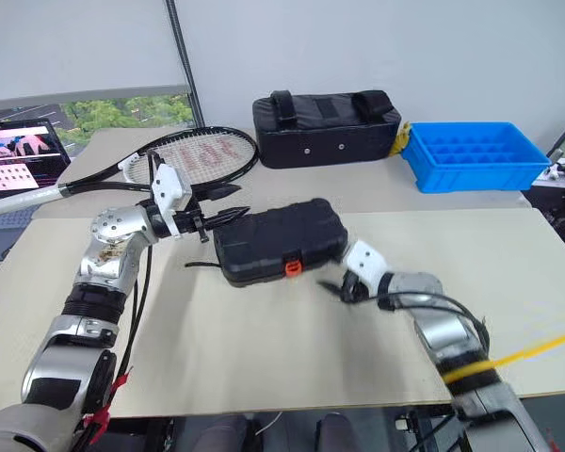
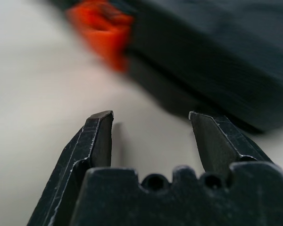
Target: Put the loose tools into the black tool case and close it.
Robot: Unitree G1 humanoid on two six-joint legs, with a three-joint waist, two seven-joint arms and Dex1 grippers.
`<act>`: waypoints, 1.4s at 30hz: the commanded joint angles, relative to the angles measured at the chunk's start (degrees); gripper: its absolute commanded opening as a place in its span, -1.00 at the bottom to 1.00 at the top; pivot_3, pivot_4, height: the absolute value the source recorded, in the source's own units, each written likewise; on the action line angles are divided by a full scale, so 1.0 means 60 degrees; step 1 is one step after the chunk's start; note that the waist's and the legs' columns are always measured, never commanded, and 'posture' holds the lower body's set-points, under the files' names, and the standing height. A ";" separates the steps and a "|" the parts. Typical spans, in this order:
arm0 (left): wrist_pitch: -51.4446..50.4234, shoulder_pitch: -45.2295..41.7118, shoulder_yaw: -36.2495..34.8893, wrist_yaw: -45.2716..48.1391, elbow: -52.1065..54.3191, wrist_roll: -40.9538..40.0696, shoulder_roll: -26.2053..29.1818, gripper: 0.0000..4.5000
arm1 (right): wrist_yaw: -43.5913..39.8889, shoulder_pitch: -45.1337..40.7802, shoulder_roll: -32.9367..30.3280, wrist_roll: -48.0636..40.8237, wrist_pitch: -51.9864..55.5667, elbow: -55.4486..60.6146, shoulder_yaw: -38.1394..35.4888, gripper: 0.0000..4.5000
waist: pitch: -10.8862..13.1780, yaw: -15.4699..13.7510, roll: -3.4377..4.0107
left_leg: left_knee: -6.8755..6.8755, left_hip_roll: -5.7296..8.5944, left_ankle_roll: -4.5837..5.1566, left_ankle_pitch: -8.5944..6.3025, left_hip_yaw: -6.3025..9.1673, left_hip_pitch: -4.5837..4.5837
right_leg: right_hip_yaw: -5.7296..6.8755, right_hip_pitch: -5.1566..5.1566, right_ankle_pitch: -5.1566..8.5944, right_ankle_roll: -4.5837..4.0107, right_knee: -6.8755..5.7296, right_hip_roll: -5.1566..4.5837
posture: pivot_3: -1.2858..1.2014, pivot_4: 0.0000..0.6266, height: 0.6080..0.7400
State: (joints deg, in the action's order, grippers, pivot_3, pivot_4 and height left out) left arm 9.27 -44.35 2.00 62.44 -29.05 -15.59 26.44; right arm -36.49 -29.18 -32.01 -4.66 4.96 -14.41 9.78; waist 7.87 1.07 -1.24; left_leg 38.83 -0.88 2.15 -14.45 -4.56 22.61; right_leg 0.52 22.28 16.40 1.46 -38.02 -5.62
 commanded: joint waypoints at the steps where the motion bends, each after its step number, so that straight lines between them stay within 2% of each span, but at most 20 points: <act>1: 0.0175 0.0135 0.0196 0.0056 0.0264 0.0300 -0.0040 0.01 | 0.1055 -0.0847 0.0343 0.0091 -0.0818 -0.0543 -0.0951 0.35 | 0.0000 -0.0025 0.0001 | -0.0009 -0.0005 -0.0005 0.0003 0.0001 -0.0001 | 0.0003 0.0000 -0.0001 -0.0002 -0.0001 0.0004 | 0.03 -0.52 0.83; 6: -0.0051 0.0065 0.0560 -0.0355 -0.0106 0.0920 -0.0289 0.01 | 0.0366 -0.0135 0.0509 -0.0398 0.0013 0.0390 -0.1023 0.35 | -0.0003 -0.0118 0.0004 | -0.0016 -0.0018 0.0005 -0.0004 0.0010 0.0025 | 0.0018 -0.0002 -0.0003 -0.0006 0.0000 0.0021 | 0.03 -0.52 0.83; 12: -0.1333 0.0215 0.1207 -0.0149 -0.0005 0.1294 -0.0562 0.01 | -0.0516 0.1663 0.0215 -0.1239 0.2696 0.3113 -0.0694 0.35 | -0.0005 -0.0114 0.0008 | -0.0007 -0.0004 0.0063 -0.0039 0.0011 0.0078 | 0.0028 0.0000 -0.0016 0.0025 0.0066 -0.0003 | 0.03 -0.52 0.83; 17: -0.1650 0.0417 0.1535 -0.0429 -0.0059 0.1826 -0.0558 0.01 | 0.0384 0.2216 0.0953 -0.0962 0.3755 0.4168 -0.0321 0.35 | -0.0010 -0.0051 0.0015 | -0.0006 -0.0009 0.0062 -0.0038 0.0015 0.0053 | 0.0015 -0.0004 -0.0015 0.0022 0.0068 0.0008 | 0.03 -0.52 0.83; 24: -0.2128 0.0587 0.1765 -0.0685 -0.0026 0.2096 -0.0512 0.01 | 0.1355 0.1779 0.1946 -0.0557 0.3797 0.3707 -0.0289 0.35 | -0.0014 -0.0064 0.0019 | 0.0008 -0.0006 0.0039 -0.0022 0.0016 0.0014 | 0.0002 -0.0031 -0.0018 0.0017 0.0060 0.0007 | 0.03 -0.52 0.83; 42: -0.2309 0.0464 0.1588 -0.1273 -0.0078 0.2055 -0.0665 0.01 | 0.1315 0.0856 0.2644 -0.0290 0.3116 0.2105 -0.0185 0.35 | -0.0019 -0.0060 0.0019 | 0.0004 -0.0006 0.0039 -0.0021 0.0016 0.0005 | -0.0002 -0.0031 -0.0023 0.0011 0.0049 0.0009 | 0.03 -0.52 0.83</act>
State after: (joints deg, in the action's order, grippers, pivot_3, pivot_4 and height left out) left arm -3.63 -42.37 10.12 55.17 -27.56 -5.67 22.12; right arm -28.47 -22.21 -16.53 -6.76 25.92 -2.21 8.71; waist 7.75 0.71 -1.12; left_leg 38.85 -0.91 2.38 -14.57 -4.46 22.65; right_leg 0.51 22.10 16.27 1.53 -37.72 -5.56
